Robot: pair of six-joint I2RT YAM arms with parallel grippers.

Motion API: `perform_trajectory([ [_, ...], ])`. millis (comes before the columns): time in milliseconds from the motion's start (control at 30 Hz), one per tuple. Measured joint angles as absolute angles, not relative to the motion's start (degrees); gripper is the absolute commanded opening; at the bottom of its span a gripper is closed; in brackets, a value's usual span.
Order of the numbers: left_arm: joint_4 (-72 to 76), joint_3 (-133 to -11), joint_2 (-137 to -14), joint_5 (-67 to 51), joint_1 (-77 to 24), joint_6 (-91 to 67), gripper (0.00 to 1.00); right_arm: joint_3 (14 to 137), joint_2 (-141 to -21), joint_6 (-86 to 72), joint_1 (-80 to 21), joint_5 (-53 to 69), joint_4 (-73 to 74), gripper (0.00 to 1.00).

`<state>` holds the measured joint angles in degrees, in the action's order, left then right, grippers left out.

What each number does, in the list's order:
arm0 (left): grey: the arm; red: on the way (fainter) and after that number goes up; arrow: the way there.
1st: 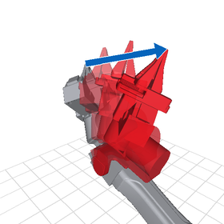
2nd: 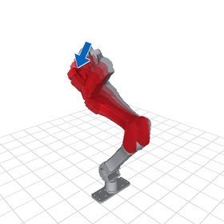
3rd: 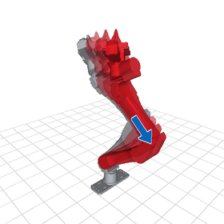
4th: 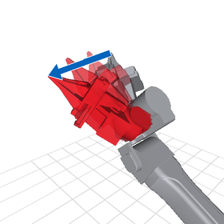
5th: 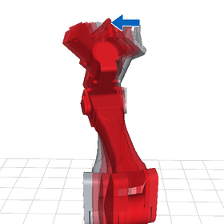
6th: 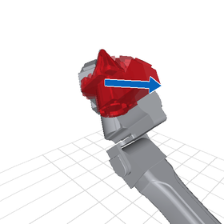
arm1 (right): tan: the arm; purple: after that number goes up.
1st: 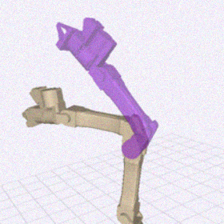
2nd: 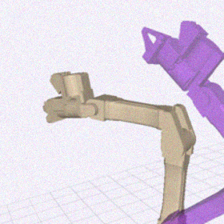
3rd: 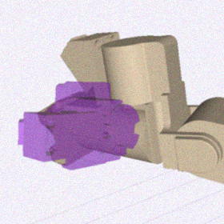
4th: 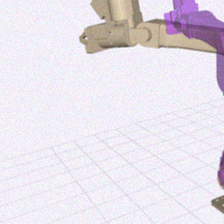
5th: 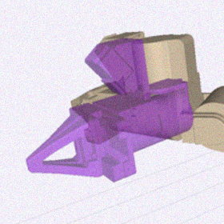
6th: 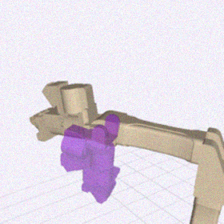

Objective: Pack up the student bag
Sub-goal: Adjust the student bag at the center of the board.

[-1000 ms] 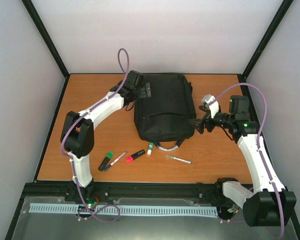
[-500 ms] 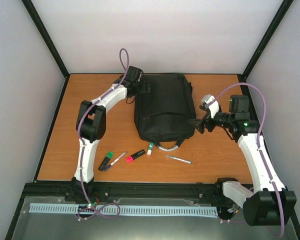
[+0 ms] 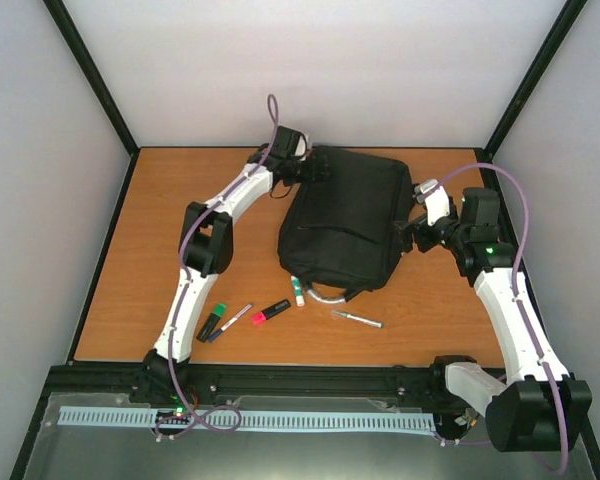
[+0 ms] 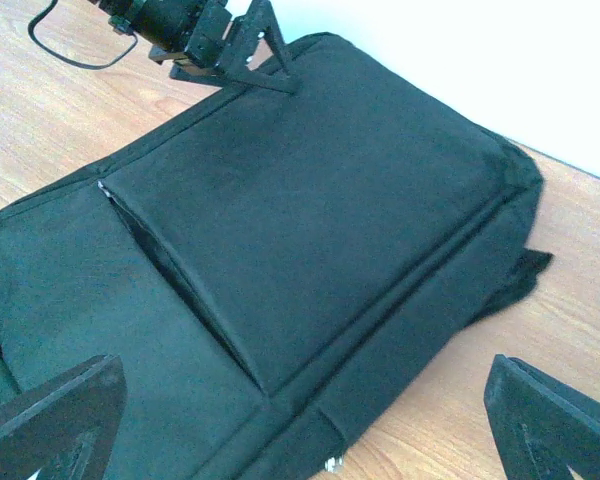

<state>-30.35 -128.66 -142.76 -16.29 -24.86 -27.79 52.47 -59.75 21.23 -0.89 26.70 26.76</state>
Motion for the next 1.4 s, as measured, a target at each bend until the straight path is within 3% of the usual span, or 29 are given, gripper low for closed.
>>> perform_trajectory([
  [367,-30.50,-135.61,-146.06,-20.01,-31.70,-25.85,1.00,52.62,-63.05,20.91,-0.89,26.35,27.55,1.00],
  [533,-35.24,-134.47,-142.93,-16.34,-33.87,-19.90,1.00,52.62,-63.05,21.41,-0.89,27.22,27.66,1.00],
  [900,-22.98,-97.34,-105.32,-4.82,-38.35,-13.28,1.00,52.53,-62.19,22.15,-0.89,28.23,27.53,1.00],
  [1033,-23.00,-93.45,-100.16,0.01,-42.09,-12.38,1.00,52.53,-62.85,22.48,-0.89,31.22,27.62,1.00],
  [1267,-28.93,-87.50,-96.71,20.29,-57.43,-3.33,1.00,49.32,-61.32,21.08,-0.89,32.38,25.12,1.00],
  [1400,-26.52,-74.26,-89.27,20.38,-61.21,-0.82,1.00,52.45,-64.75,19.18,-0.86,34.09,27.46,1.00],
])
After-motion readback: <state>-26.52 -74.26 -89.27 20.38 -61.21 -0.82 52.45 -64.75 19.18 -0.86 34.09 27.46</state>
